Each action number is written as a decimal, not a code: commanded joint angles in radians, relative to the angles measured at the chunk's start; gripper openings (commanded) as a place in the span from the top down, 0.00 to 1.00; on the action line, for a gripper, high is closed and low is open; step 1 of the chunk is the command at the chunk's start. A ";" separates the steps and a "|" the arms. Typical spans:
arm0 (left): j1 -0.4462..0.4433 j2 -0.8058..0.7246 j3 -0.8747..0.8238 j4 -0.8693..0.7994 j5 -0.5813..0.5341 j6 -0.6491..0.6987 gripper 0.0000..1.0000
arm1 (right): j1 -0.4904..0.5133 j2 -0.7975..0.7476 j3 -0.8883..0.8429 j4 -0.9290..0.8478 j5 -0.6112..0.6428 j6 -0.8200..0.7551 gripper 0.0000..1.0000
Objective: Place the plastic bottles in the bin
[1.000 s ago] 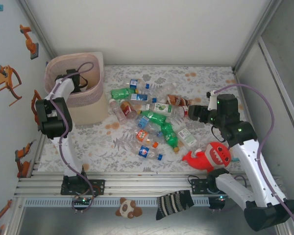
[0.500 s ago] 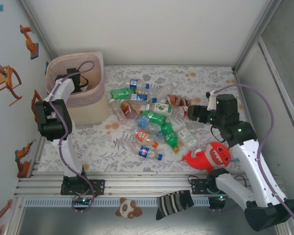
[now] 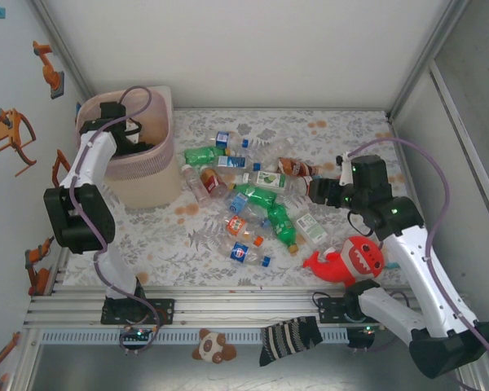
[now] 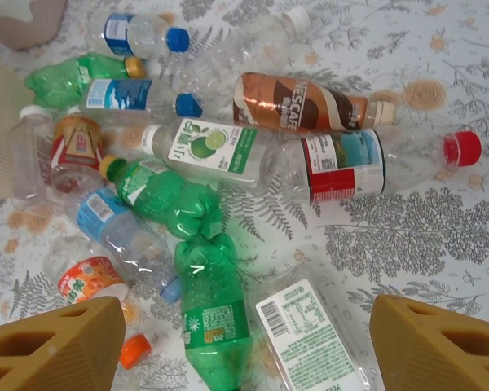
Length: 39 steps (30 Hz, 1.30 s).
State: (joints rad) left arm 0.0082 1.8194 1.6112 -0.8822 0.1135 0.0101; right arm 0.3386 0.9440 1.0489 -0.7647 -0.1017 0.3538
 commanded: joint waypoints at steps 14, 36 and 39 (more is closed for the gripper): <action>0.044 -0.183 -0.084 0.123 0.152 -0.054 0.26 | 0.308 0.243 -0.050 -0.046 0.205 0.046 0.32; 0.052 -0.306 -0.153 0.236 0.258 -0.065 0.26 | 0.398 0.530 -0.153 0.162 0.163 0.113 0.31; 0.052 -0.323 -0.164 0.253 0.273 -0.078 0.26 | 0.397 0.566 -0.156 0.188 0.145 0.112 0.31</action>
State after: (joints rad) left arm 0.0551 1.5322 1.4631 -0.6594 0.3470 -0.0471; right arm 0.7303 1.4841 0.9020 -0.6113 0.0490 0.4492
